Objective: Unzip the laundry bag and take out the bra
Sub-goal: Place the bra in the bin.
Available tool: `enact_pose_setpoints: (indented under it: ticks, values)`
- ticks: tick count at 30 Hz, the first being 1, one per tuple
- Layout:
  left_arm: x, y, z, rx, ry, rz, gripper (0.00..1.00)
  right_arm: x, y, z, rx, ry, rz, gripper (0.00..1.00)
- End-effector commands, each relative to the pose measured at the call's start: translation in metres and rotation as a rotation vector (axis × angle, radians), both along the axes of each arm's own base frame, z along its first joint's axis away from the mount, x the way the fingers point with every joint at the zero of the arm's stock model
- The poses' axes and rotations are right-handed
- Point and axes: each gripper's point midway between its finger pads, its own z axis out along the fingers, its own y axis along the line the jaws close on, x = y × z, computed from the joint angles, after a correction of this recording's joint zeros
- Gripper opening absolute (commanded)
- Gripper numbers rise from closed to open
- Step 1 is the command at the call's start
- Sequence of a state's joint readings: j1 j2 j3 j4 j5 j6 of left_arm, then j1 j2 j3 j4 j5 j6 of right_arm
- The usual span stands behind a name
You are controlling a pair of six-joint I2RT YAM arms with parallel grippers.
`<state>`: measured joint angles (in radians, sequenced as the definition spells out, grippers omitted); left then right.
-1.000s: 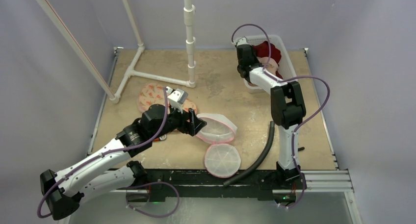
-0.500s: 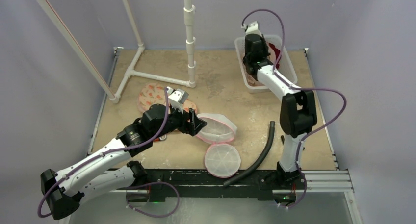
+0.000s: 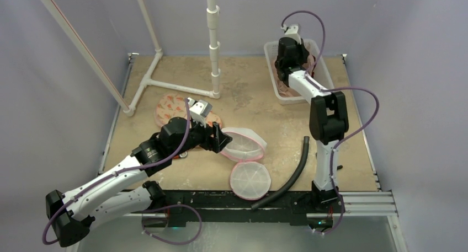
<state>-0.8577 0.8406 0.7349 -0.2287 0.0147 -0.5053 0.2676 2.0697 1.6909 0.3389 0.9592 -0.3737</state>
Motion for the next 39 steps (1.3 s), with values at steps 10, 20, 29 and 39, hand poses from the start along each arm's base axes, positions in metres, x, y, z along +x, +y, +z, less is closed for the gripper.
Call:
enact_pose_setpoints:
  ticks: [10, 20, 29, 39]
  values:
    - [0.015, -0.001, 0.002, 0.025, -0.019, 0.052, 0.73, 0.052, 0.04, -0.021, 0.127, -0.03, 0.136, 0.0]
    - [0.02, -0.003, -0.005, 0.044, -0.009, 0.058, 0.73, 0.067, 0.067, -0.054, 0.216, 0.035, 0.283, 0.07]
    - [0.019, -0.004, -0.007, 0.041, 0.002, 0.058, 0.73, 0.058, 0.089, -0.009, 0.352, -0.029, 0.404, 0.66]
    - [0.013, -0.006, 0.005, -0.004, -0.009, 0.038, 0.73, -0.011, 0.063, 0.061, 0.521, -0.194, 0.345, 0.72]
